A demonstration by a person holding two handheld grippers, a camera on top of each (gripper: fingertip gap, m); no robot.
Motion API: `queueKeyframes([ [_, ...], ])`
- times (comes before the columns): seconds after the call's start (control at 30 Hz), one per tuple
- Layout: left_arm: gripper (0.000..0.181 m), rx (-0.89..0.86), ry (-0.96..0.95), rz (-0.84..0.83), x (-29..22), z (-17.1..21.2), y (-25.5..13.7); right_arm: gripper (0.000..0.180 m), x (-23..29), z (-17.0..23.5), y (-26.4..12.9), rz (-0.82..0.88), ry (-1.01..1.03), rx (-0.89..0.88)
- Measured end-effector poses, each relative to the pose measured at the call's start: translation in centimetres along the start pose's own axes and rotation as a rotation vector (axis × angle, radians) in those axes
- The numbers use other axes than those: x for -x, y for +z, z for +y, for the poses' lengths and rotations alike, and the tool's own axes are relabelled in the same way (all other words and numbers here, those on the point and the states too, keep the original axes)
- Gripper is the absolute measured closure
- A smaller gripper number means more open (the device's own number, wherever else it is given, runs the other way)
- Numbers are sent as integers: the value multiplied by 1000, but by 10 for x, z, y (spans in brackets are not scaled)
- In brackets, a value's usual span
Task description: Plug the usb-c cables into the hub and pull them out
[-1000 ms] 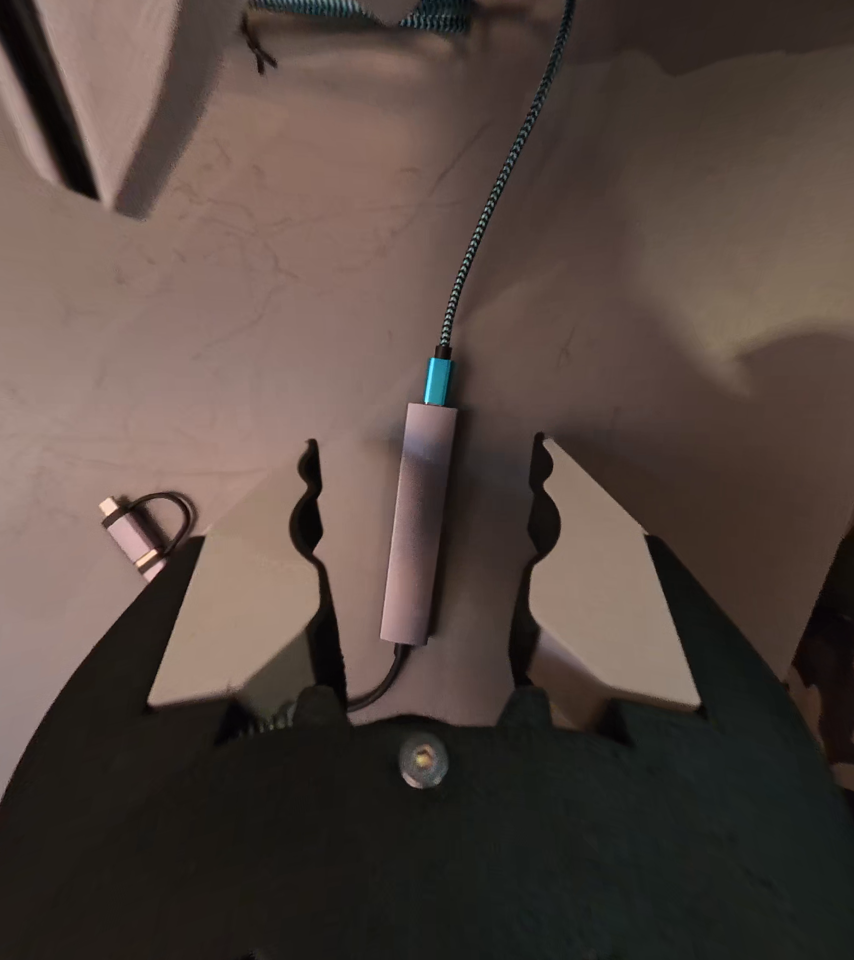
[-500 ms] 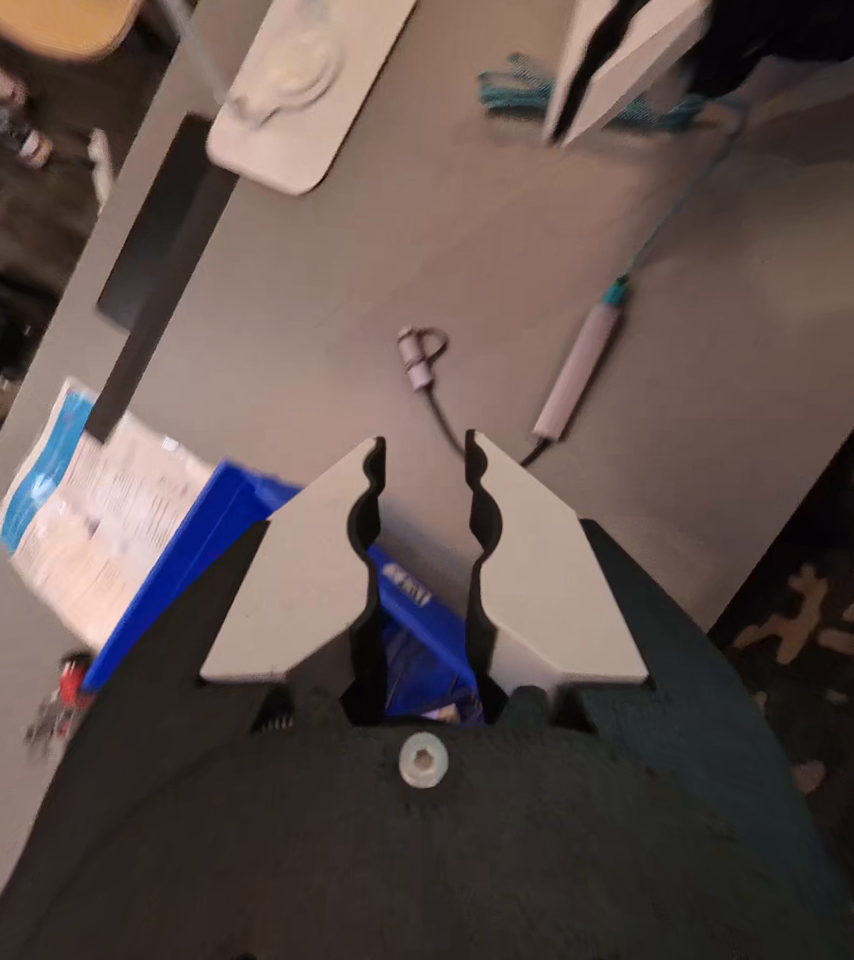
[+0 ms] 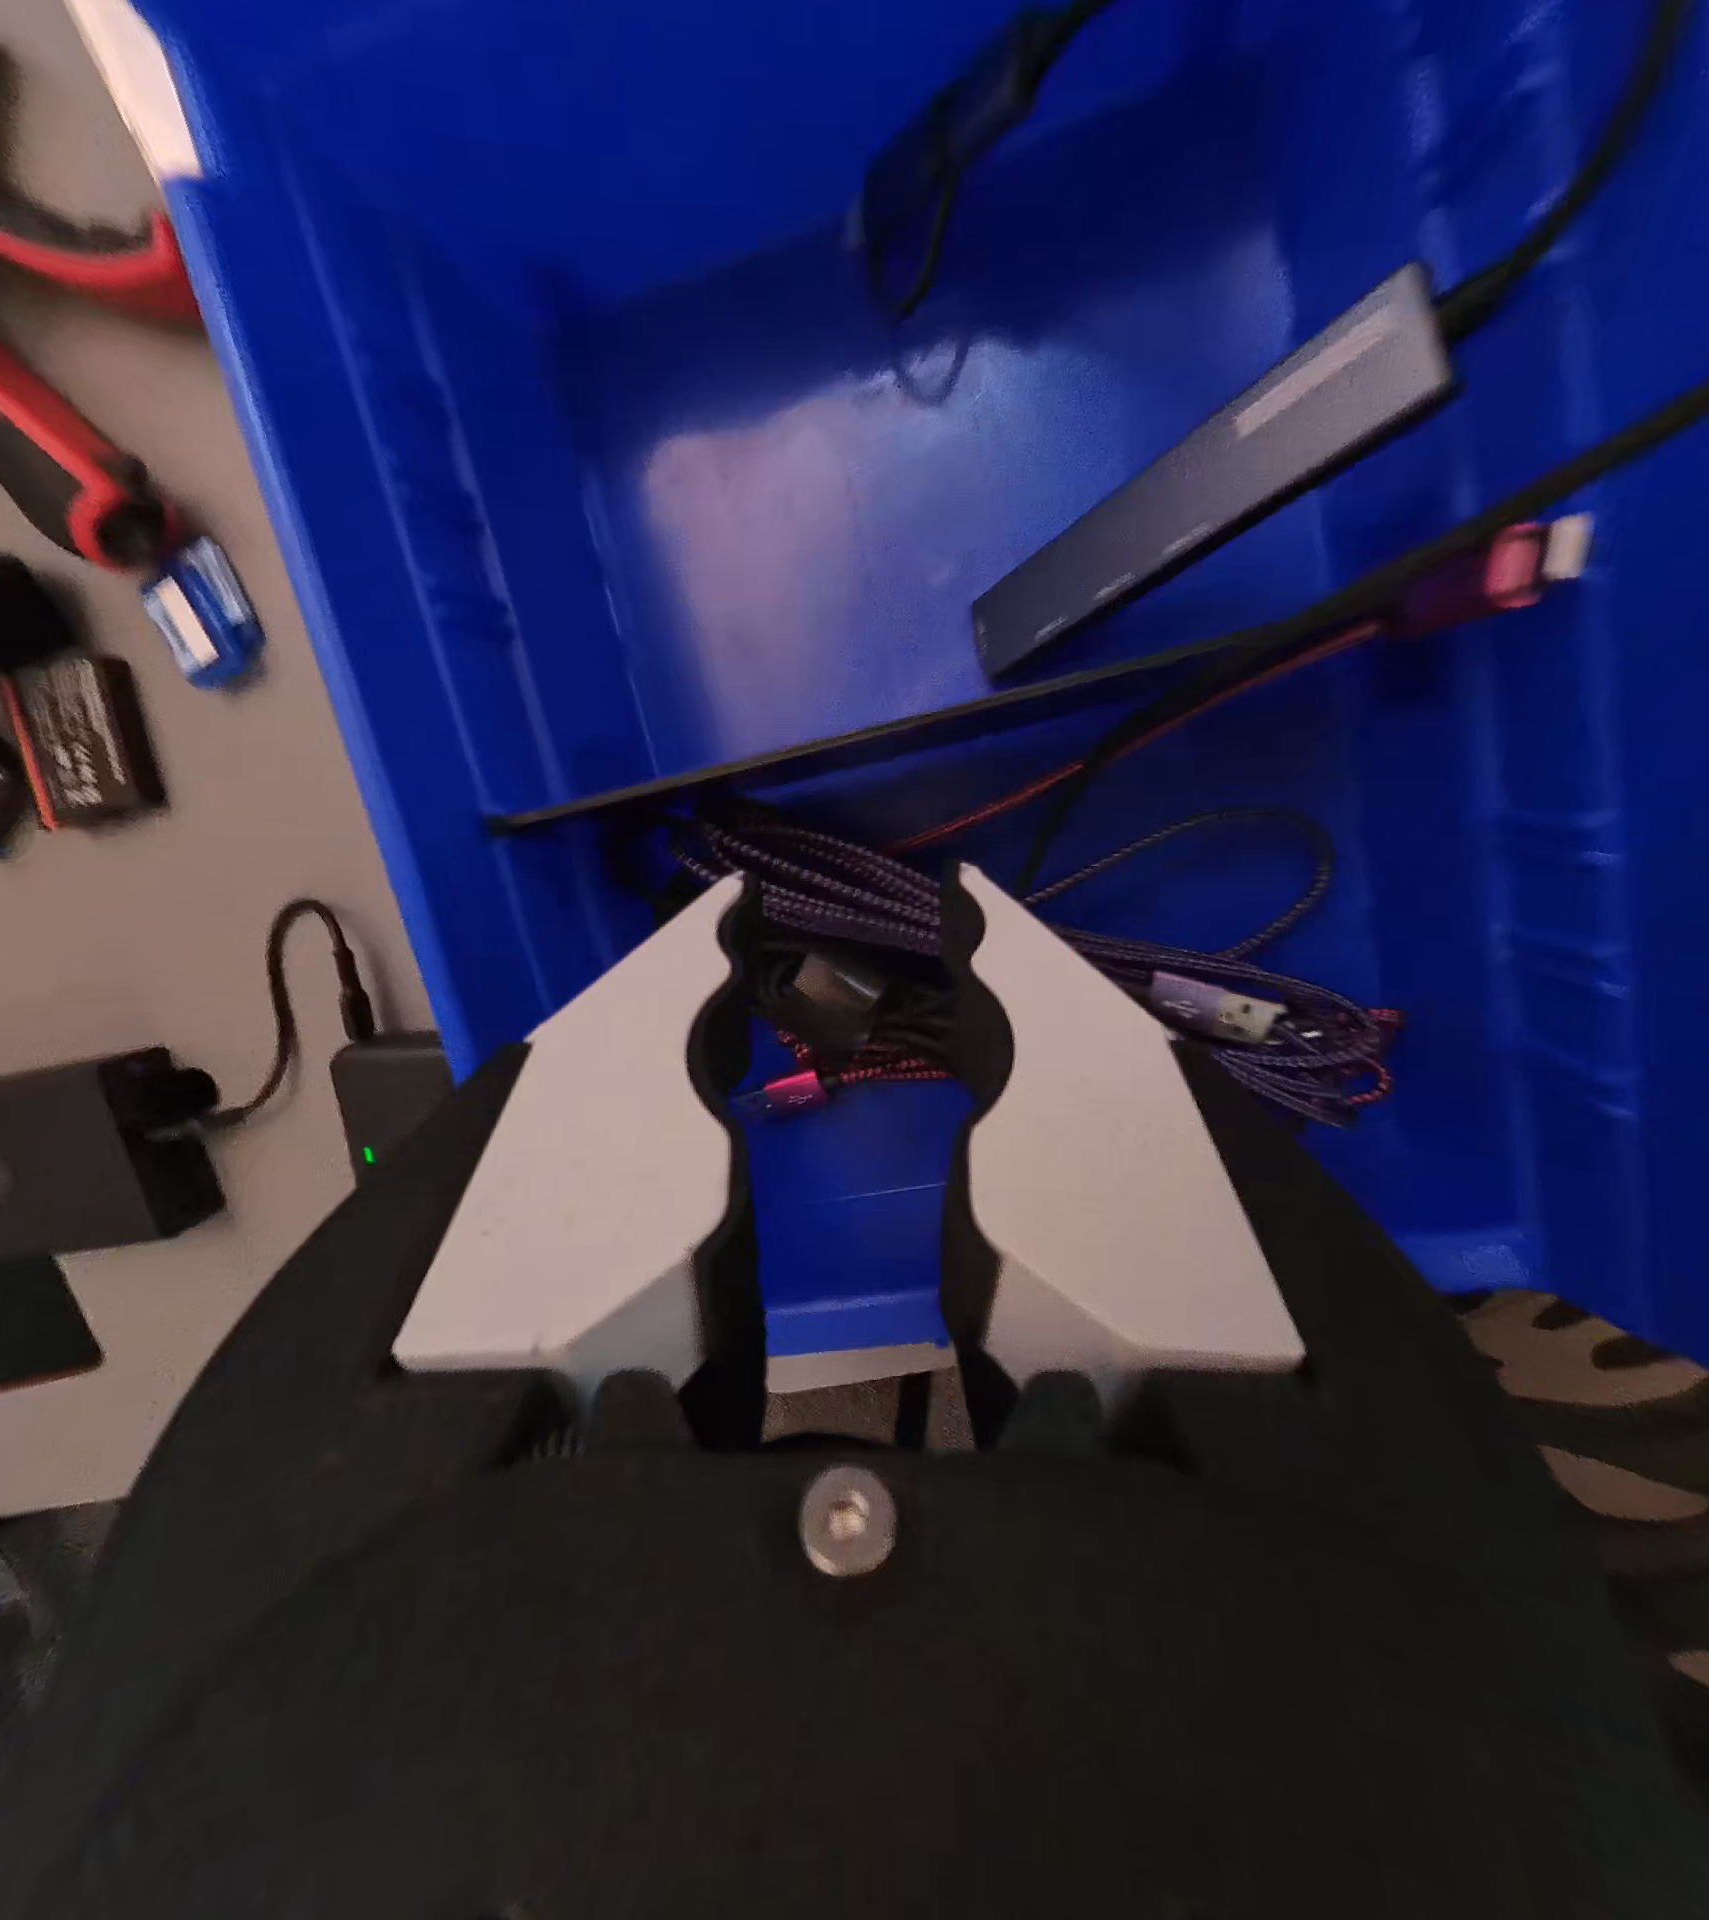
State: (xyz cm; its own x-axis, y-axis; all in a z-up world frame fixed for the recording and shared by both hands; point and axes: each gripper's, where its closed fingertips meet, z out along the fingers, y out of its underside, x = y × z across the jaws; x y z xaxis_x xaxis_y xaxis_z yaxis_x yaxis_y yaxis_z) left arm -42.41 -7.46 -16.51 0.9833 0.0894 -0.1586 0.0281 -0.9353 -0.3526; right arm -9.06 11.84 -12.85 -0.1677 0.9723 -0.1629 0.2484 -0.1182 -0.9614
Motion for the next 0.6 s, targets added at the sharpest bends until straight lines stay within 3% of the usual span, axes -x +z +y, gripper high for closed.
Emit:
queueKeyframes([
  [0.17,148,75,-100,-23,17,17,31,174,0,1,0,1,-1,5],
  [0.33,155,101,-72,-27,14,20,44,174,0,1,1,1,-6,7],
  [0.6,178,13,-28,-61,17,8,26,174,0,-1,-1,0,-7,-1],
])
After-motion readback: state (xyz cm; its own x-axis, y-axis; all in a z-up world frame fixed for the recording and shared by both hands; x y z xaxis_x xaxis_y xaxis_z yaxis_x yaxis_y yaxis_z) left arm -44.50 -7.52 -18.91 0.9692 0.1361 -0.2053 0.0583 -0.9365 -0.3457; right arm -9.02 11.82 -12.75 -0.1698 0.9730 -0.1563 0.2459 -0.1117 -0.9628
